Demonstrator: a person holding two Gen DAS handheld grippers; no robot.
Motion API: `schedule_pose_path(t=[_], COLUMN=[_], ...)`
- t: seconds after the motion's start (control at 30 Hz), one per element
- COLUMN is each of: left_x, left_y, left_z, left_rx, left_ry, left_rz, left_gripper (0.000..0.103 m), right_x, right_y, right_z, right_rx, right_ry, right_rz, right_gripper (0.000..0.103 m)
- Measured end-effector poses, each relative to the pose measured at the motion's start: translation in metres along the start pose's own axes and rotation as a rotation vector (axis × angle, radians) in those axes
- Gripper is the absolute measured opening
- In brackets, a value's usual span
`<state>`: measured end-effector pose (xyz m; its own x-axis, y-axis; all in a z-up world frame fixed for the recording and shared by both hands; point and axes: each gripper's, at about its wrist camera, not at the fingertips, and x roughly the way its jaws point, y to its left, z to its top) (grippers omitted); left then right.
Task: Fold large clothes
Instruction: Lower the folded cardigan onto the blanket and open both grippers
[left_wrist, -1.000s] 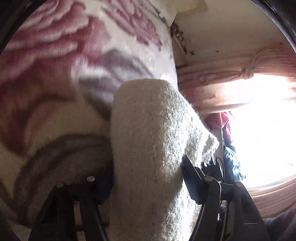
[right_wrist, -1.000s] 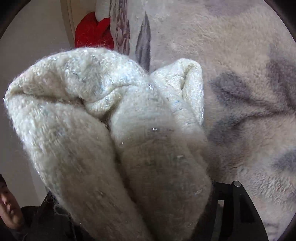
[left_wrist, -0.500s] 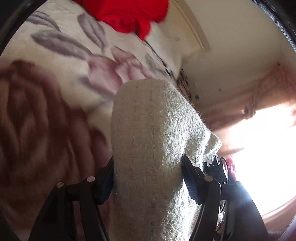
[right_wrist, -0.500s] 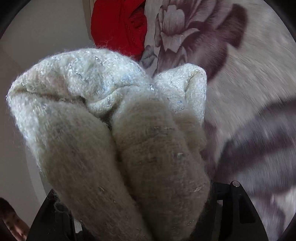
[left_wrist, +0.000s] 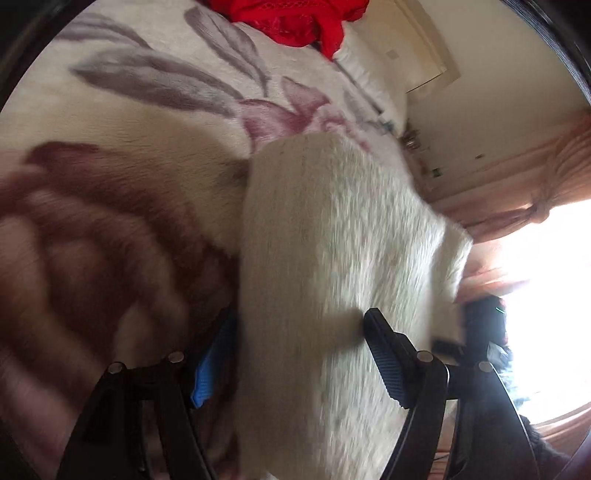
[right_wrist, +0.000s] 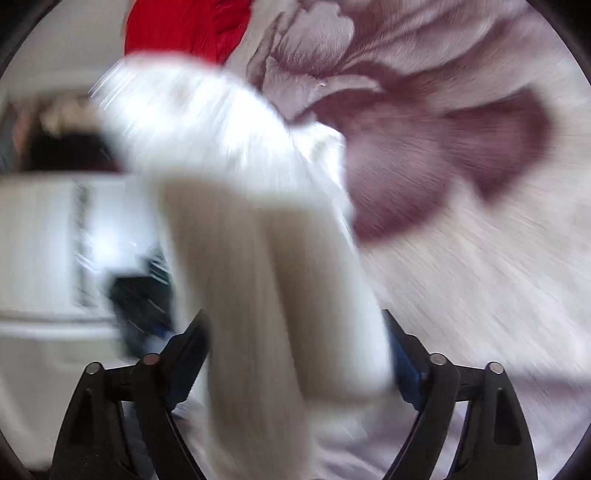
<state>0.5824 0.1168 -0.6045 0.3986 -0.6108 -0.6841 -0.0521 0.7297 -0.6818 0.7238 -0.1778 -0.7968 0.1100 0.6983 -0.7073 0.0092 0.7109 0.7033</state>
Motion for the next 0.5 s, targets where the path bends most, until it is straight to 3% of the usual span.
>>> schedule_pose_path(t=[0.07, 0.2, 0.27, 0.3, 0.33, 0.4, 0.5], left_x=[-0.011, -0.028, -0.033, -0.035, -0.040, -0.046, -0.070], left_y=[-0.009, -0.042, -0.061, -0.071, -0.079, -0.095, -0.120], left_z=[-0.011, -0.034, -0.044, -0.048, -0.053, -0.059, -0.074], left_rx=[0.020, 0.155, 0.222, 0.249, 0.269, 0.299, 0.334], left_ry=[-0.009, -0.075, -0.110, -0.121, -0.117, -0.120, -0.151], left_rz=[0.085, 0.340, 0.416, 0.462, 0.489, 0.533, 0.567], left_gripper=[0.071, 0.070, 0.076, 0.089, 0.103, 0.103, 0.103], right_x=[-0.005, -0.002, -0.012, -0.013, -0.017, -0.021, -0.038], right_y=[0.002, 0.002, 0.008, 0.019, 0.034, 0.065, 0.110], right_z=[-0.032, -0.057, -0.075, -0.076, -0.078, -0.086, -0.115], right_rx=[-0.030, 0.059, 0.050, 0.030, 0.013, -0.013, -0.027], right_ry=[0.024, -0.052, -0.107, -0.141, -0.174, -0.226, -0.279], right_rz=[-0.148, -0.261, -0.358, -0.441, -0.522, -0.657, -0.777], right_gripper=[0.090, 0.090, 0.093, 0.100, 0.102, 0.102, 0.102])
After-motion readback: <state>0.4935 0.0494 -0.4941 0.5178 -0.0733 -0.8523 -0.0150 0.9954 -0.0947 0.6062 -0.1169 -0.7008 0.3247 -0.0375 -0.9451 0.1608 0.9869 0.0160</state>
